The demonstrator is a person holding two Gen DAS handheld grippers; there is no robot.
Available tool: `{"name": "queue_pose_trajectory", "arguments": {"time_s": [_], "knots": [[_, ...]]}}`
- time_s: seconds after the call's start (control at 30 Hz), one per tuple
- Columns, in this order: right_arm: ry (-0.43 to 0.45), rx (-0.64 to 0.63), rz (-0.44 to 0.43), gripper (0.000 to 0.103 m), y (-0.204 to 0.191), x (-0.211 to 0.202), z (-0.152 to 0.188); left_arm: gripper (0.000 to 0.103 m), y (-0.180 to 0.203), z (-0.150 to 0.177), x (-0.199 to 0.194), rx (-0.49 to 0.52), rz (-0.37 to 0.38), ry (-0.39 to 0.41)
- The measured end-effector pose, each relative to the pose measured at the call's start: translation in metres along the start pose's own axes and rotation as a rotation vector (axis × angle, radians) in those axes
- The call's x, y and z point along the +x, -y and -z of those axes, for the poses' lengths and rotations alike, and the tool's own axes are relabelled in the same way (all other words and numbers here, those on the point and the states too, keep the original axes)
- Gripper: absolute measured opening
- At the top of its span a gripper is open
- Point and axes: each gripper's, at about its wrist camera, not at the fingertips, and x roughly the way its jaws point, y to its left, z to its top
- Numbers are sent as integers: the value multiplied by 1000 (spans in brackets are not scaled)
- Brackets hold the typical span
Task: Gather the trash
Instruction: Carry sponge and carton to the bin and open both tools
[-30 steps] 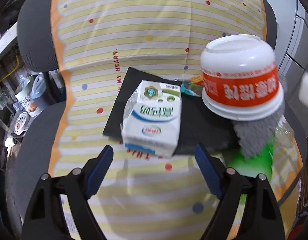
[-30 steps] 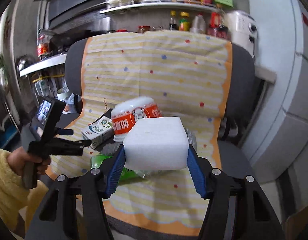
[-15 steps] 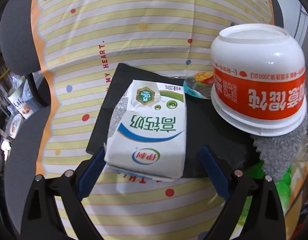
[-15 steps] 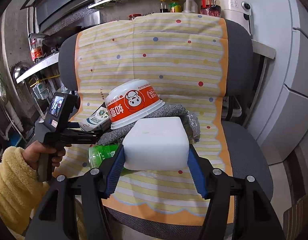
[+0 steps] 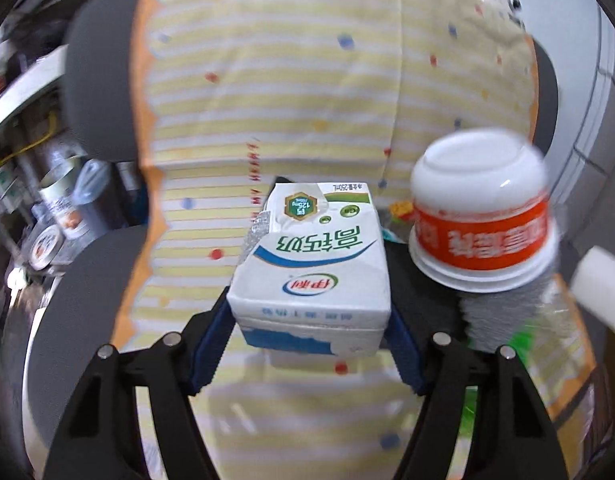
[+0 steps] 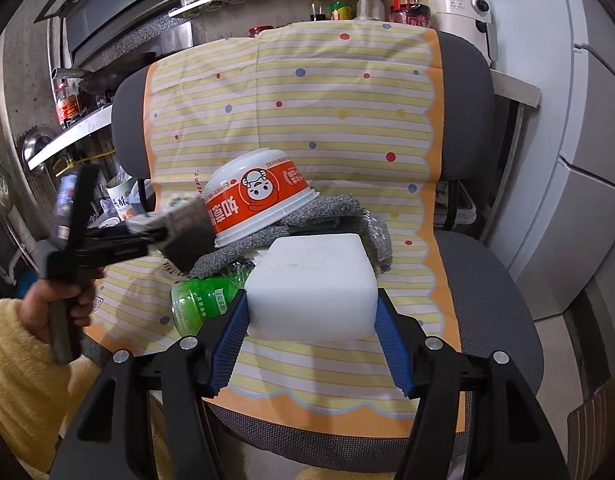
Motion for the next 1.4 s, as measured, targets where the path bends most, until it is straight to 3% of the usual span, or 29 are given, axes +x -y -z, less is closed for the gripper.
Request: {"name": "queue_pose_trajectory", "arguments": {"time_s": [0.07, 0.2, 0.5, 0.7, 1.0, 1.2, 1.4], "knots": [[-2, 3, -9, 62, 1, 1, 3, 68, 0, 8, -28, -25, -21, 3], [-7, 25, -30, 62, 4, 2, 7, 68, 15, 30, -77, -34, 31, 28], [18, 52, 33, 62, 27, -33, 25, 69, 91, 58, -119, 121, 173, 33], [21, 115, 163, 62, 69, -75, 55, 69, 153, 73, -114, 230, 311, -17], [-79, 288, 437, 63, 148, -137, 133, 69, 259, 86, -122, 422, 488, 10], [-170, 480, 549, 63, 207, -147, 195, 69, 320, 104, -114, 507, 586, -31], [-230, 566, 616, 64, 240, -139, 234, 69, 370, 130, -104, 589, 626, -76]]}}
